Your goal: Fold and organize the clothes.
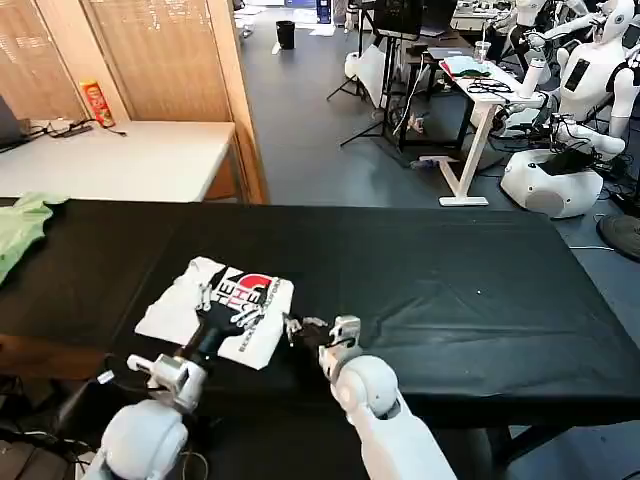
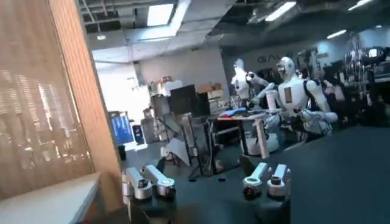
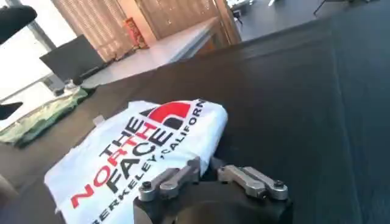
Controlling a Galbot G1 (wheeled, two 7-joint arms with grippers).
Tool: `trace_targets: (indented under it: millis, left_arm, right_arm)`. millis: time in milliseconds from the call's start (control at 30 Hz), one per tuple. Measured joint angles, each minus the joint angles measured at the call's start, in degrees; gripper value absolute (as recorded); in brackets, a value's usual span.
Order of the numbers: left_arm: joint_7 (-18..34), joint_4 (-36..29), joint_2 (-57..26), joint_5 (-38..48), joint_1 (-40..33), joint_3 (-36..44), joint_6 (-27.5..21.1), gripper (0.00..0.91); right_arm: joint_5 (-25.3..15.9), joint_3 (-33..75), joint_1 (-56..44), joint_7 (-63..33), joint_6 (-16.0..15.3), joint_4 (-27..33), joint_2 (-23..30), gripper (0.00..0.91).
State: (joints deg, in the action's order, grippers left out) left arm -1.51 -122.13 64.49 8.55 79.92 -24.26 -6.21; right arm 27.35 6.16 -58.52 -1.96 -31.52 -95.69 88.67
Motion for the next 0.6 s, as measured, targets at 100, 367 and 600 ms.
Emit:
trace_targets:
  millis: [100, 367, 600]
  left_arm:
    - [0.0, 0.2, 0.2, -0.2, 0.5, -0.5, 0.3, 0.878]
    - [0.0, 1.4, 0.9, -0.8, 1.8, -1.7, 1.9, 0.878]
    - [0.3, 2.3, 1.5, 0.2, 2.0, -1.6, 2.4, 0.878]
  right_arm:
    - [0.8, 0.9, 1.5, 0.3, 0.0, 1.1, -0.7, 0.039]
    - [5.3, 3.7, 6.2, 1.0, -0.3, 2.8, -5.9, 0.029]
    - [7.1, 5.9, 9.1, 4.9, 0.3, 3.4, -15.0, 0.878]
